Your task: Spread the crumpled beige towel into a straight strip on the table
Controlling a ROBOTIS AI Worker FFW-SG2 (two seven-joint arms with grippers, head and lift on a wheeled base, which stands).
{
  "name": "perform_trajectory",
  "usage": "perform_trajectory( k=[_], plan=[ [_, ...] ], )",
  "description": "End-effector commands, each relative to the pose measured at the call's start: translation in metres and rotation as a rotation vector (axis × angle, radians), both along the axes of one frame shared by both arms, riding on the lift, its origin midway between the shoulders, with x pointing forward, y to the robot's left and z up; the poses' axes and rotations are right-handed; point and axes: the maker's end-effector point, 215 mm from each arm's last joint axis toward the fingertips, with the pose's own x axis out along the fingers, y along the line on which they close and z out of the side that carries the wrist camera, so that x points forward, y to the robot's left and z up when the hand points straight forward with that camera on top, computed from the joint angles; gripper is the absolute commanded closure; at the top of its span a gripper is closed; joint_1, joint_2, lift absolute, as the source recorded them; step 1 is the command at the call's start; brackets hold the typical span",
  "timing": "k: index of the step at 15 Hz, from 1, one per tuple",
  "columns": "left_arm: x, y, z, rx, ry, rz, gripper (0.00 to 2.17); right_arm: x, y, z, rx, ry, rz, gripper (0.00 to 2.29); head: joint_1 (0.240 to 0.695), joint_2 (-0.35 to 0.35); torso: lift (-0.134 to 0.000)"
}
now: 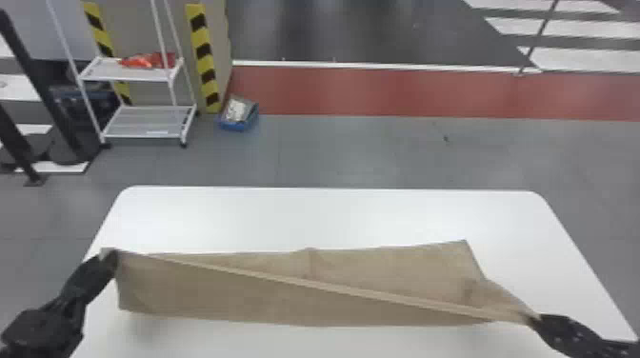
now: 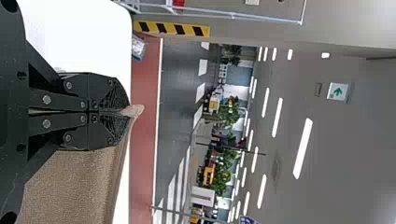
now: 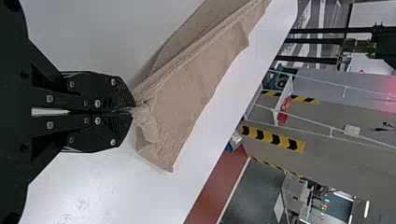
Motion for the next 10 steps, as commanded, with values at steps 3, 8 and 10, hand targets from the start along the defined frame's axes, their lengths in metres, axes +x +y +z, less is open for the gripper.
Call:
perform_trajectory(
  k=[3,8,10],
  plan=[
    [0.035,0.001,-0.027,0.035,0.129,0.002,1.70,0.052,-0.006,-0.004,0.081,0.072,-0.079,1.12,0.695,-0.063,0.000],
    [0.048,0.005,-0.068,0.045,0.272,0.030,1.70,0.085,0.018,-0.023,0.223,0.243,-0.162,1.12,0.695,-0.039,0.000],
    [0.049,0.010,-0.067,0.051,0.272,0.042,1.70,0.093,0.015,-0.023,0.282,0.283,-0.216,1.12,0.695,-0.027,0.000]
  ],
)
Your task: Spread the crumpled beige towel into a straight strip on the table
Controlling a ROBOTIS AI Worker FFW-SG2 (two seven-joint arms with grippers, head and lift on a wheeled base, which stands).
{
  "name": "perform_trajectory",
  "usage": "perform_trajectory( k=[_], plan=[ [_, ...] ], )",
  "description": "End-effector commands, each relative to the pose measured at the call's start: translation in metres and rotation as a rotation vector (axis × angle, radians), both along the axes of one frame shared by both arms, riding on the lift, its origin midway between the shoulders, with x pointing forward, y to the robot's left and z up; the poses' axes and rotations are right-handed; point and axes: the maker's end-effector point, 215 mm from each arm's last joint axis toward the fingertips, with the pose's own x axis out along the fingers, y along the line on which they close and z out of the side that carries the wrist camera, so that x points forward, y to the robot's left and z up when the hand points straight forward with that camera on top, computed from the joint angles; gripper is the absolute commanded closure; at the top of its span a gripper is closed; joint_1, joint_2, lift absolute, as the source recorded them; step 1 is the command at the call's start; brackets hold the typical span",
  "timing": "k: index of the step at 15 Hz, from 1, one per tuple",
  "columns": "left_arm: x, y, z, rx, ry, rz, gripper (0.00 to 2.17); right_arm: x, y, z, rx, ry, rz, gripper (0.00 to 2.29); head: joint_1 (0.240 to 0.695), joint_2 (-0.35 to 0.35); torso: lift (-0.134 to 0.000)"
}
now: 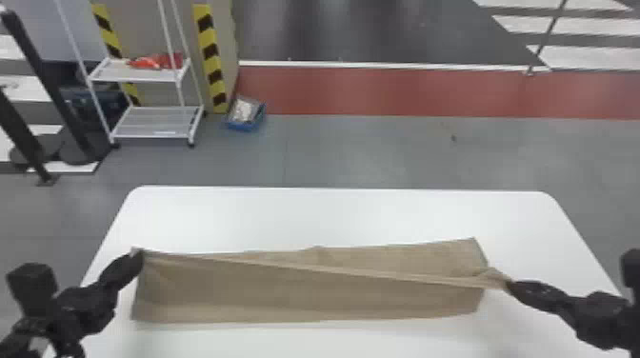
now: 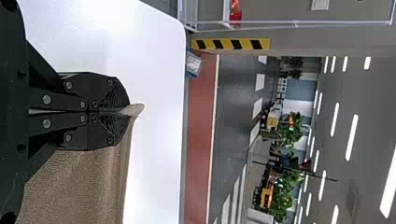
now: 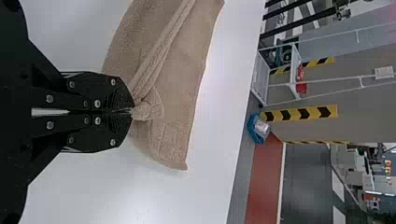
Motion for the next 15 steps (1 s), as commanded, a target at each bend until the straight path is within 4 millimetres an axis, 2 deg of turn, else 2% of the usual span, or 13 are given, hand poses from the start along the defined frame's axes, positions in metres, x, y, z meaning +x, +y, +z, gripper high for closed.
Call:
perform_trajectory(
  k=[1,2,4,5,7,8,10,11,13,14,15],
  plan=[
    [0.000,0.004,0.000,0.003,0.003,0.006,1.70,0.006,-0.002,0.004,0.062,0.030,-0.050,1.12,0.695,-0.022,0.000],
    [-0.001,0.006,0.000,0.006,0.004,0.006,1.70,0.007,-0.003,0.014,0.078,0.017,-0.058,1.12,0.695,-0.019,0.000],
    [-0.003,0.016,0.002,0.003,0.000,0.022,1.70,-0.003,-0.011,0.036,0.128,0.031,-0.083,1.12,0.695,-0.017,0.000],
    [-0.004,0.023,0.004,0.006,-0.005,0.031,1.70,-0.012,-0.017,0.049,0.146,0.035,-0.092,1.12,0.695,-0.014,0.000],
    [-0.008,0.035,0.007,0.004,-0.010,0.048,1.70,-0.039,-0.024,0.062,0.143,0.067,-0.097,1.12,0.695,-0.010,0.000],
    [-0.009,0.040,0.009,0.009,-0.014,0.051,1.70,-0.055,-0.028,0.061,0.129,0.108,-0.102,1.12,0.695,-0.006,0.000],
    [-0.011,0.042,0.008,0.011,-0.009,0.049,1.70,-0.088,-0.031,0.045,0.085,0.203,-0.089,1.12,0.695,-0.002,0.000],
    [-0.010,0.042,0.007,0.013,-0.009,0.049,1.70,-0.095,-0.031,0.040,0.077,0.218,-0.083,1.12,0.695,-0.002,0.000],
    [-0.010,0.042,0.005,0.015,-0.005,0.048,1.70,-0.092,-0.028,0.040,0.071,0.195,-0.071,1.12,0.695,-0.004,0.000],
    [-0.010,0.041,0.006,0.016,-0.006,0.045,1.70,-0.083,-0.023,0.045,0.039,0.137,-0.039,1.02,0.695,-0.005,0.000],
    [-0.010,0.040,0.005,0.014,-0.006,0.043,1.70,-0.066,-0.011,0.056,-0.046,0.012,0.015,0.46,0.695,-0.006,0.000]
  ],
)
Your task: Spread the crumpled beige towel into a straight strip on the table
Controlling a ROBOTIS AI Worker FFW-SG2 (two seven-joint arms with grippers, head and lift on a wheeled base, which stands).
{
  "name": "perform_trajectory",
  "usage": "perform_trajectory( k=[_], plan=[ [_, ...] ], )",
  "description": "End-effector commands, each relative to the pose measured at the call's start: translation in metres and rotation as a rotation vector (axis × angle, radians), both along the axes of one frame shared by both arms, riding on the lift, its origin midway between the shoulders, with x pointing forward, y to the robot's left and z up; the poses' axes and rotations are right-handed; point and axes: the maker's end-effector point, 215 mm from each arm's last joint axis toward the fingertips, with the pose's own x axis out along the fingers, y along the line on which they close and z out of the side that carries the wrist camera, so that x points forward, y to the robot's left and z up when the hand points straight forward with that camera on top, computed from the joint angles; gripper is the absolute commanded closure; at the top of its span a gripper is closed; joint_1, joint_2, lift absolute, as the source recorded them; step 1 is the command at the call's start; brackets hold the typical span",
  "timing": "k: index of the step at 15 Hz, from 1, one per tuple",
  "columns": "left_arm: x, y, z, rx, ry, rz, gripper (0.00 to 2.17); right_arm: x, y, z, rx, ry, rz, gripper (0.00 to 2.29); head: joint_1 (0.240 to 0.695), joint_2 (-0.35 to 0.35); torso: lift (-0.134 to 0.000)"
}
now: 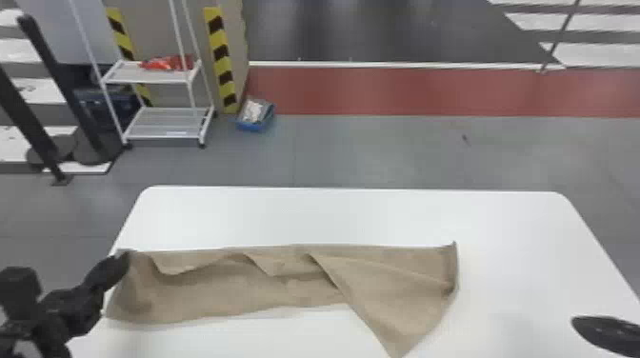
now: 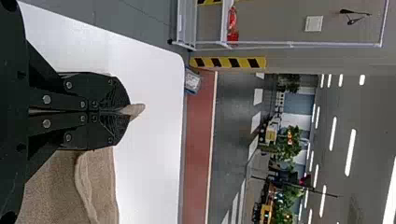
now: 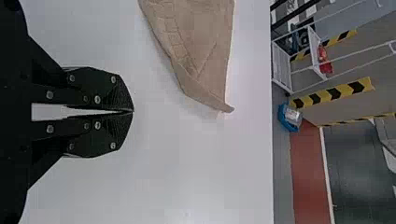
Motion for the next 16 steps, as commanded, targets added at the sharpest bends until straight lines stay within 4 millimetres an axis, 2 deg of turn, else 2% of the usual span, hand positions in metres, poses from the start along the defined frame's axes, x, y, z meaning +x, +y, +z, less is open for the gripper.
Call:
perform_trajectory(
  k=[1,2,4,5,6,7,9,10,12,16],
  plan=[
    [0.000,-0.003,-0.001,-0.003,0.000,-0.003,1.70,0.025,0.040,0.029,-0.186,-0.271,0.205,0.20,0.695,-0.006,0.000],
    [-0.001,-0.003,-0.002,-0.002,0.002,-0.005,1.70,0.029,0.076,0.036,-0.260,-0.348,0.325,0.18,0.695,0.002,0.000],
    [-0.003,-0.001,-0.003,-0.005,0.004,-0.004,1.70,0.040,0.132,0.026,-0.294,-0.306,0.410,0.11,0.695,0.048,0.000],
    [-0.004,-0.002,-0.003,-0.008,0.005,-0.003,1.70,0.040,0.156,0.010,-0.303,-0.228,0.427,0.12,0.695,0.083,0.000],
    [-0.004,-0.002,-0.003,-0.008,0.002,-0.002,1.70,0.040,0.173,-0.004,-0.316,-0.143,0.430,0.15,0.695,0.139,0.000],
    [-0.007,-0.002,-0.004,-0.008,0.003,-0.002,1.70,0.033,0.190,-0.025,-0.314,-0.027,0.414,0.22,0.695,0.164,0.000],
    [-0.008,-0.002,-0.005,-0.013,0.002,0.000,1.70,0.021,0.226,-0.045,-0.314,0.091,0.420,0.29,0.695,0.210,0.000],
    [-0.008,-0.001,-0.004,-0.011,-0.001,0.000,1.70,0.019,0.237,-0.050,-0.316,0.105,0.418,0.29,0.695,0.250,0.000],
    [-0.008,0.000,-0.004,-0.010,-0.001,0.001,1.70,0.013,0.257,-0.061,-0.338,0.141,0.416,0.42,0.695,0.285,0.000],
    [-0.008,0.000,-0.002,-0.007,-0.006,0.000,1.70,0.009,0.274,-0.093,-0.419,0.235,0.386,0.50,0.695,0.330,0.000]
  ],
)
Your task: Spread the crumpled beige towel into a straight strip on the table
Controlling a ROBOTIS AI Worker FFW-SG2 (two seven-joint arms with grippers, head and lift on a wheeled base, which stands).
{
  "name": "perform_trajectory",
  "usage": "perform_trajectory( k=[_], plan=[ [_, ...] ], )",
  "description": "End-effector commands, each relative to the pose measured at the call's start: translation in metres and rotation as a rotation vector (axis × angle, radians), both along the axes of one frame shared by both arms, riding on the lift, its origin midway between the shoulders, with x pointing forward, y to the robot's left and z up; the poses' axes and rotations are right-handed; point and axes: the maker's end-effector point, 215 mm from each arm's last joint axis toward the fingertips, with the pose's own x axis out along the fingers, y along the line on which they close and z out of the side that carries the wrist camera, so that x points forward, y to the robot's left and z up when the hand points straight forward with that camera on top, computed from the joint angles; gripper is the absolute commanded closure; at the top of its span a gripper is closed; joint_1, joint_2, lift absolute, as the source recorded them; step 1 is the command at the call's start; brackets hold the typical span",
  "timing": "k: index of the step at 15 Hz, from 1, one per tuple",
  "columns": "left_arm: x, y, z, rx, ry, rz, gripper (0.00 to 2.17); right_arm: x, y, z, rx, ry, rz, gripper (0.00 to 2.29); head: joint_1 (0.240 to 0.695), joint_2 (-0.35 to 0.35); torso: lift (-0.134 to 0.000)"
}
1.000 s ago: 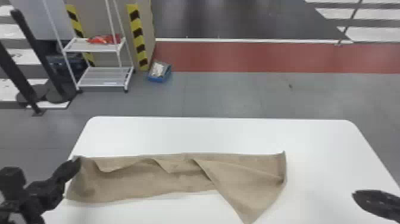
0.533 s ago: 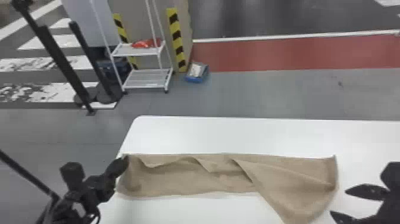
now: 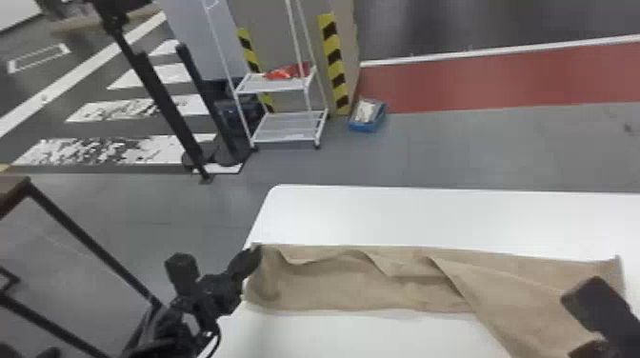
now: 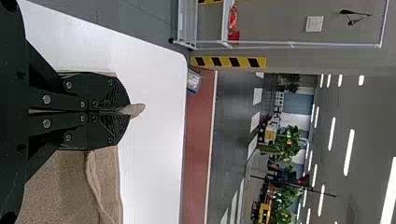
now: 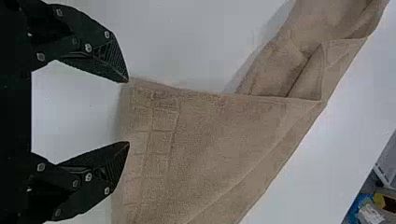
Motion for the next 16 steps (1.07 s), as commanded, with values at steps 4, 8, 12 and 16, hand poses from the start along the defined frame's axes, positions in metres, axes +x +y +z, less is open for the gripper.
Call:
perform_trajectory(
  k=[4,8,12,16],
  plan=[
    [-0.001,0.000,0.000,-0.001,-0.003,-0.002,1.70,-0.001,0.040,-0.023,-0.041,0.039,0.025,0.50,0.695,0.350,0.000],
    [-0.001,0.002,0.003,-0.002,-0.019,-0.003,1.70,-0.004,0.052,-0.032,-0.080,0.078,0.022,0.50,0.695,0.350,0.000],
    [-0.003,0.005,0.002,-0.002,-0.018,-0.005,1.70,-0.006,0.040,-0.032,-0.118,0.094,-0.022,0.50,0.695,0.350,0.000],
    [-0.003,0.009,0.003,-0.006,-0.022,0.000,1.70,0.003,0.032,-0.025,-0.143,0.079,-0.048,0.51,0.695,0.350,0.000]
  ],
)
